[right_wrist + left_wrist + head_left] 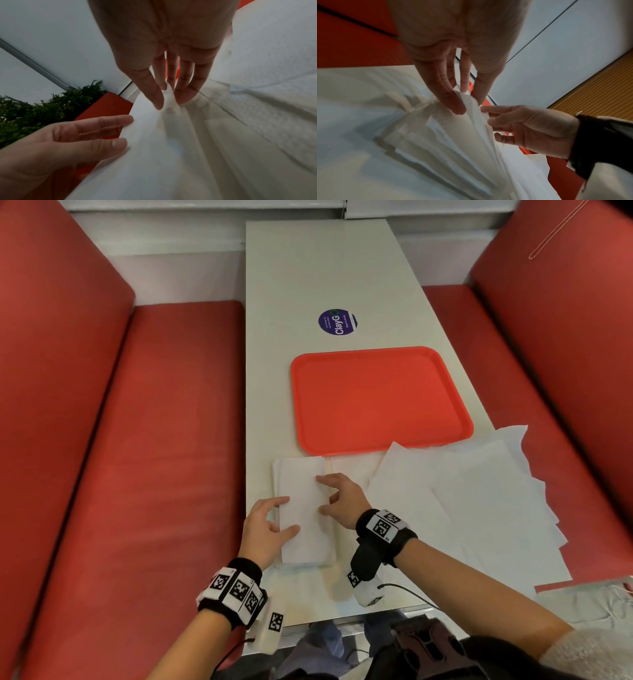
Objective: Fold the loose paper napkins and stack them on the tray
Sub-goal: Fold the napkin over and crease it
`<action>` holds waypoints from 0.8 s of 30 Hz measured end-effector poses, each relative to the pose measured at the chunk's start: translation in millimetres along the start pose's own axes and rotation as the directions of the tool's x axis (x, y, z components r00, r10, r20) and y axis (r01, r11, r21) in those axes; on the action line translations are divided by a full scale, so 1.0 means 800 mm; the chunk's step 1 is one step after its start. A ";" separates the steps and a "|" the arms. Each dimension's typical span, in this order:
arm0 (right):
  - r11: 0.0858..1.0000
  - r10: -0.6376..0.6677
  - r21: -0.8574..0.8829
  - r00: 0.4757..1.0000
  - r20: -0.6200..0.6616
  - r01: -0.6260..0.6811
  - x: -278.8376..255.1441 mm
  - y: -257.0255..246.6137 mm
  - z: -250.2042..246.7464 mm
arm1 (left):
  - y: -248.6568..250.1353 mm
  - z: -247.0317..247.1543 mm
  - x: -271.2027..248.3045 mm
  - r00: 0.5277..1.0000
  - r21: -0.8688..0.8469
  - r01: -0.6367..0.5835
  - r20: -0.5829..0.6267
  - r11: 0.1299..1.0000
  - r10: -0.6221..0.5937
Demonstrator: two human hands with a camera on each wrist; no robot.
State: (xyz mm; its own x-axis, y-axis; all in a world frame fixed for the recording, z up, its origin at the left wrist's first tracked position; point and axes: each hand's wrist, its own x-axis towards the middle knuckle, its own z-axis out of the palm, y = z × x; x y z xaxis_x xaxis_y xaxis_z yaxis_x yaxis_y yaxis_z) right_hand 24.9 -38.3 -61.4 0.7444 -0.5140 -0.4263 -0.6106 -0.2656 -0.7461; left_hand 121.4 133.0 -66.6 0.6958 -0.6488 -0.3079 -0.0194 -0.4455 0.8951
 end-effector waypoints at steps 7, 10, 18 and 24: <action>0.997 -0.045 -0.059 0.998 0.038 0.048 -0.006 0.006 0.000 | 0.001 -0.001 -0.003 1.000 0.261 0.003 -0.024 0.965 0.003; 0.998 -0.056 -0.027 0.998 -0.019 0.055 -0.016 0.011 -0.019 | 0.003 -0.004 -0.003 0.997 0.400 -0.033 -0.057 0.916 0.060; 0.990 0.096 -0.070 0.943 -0.317 -0.124 -0.061 0.109 -0.157 | 0.071 0.052 0.030 0.975 0.413 -0.210 0.017 0.886 0.223; 0.920 0.294 -0.106 0.846 -0.445 -0.376 -0.109 0.210 -0.254 | 0.126 0.181 0.047 0.928 0.282 -0.307 0.302 0.909 0.220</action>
State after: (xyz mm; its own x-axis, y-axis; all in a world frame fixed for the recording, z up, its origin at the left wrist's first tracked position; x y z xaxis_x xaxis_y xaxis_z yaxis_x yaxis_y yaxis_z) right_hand -197.5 -203.7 -45.7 0.3294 -0.8759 -0.3525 -0.8709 -0.1376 -0.4719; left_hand 41.6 -25.9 -35.0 0.4248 -0.8859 -0.1863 -0.4336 -0.3798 0.8172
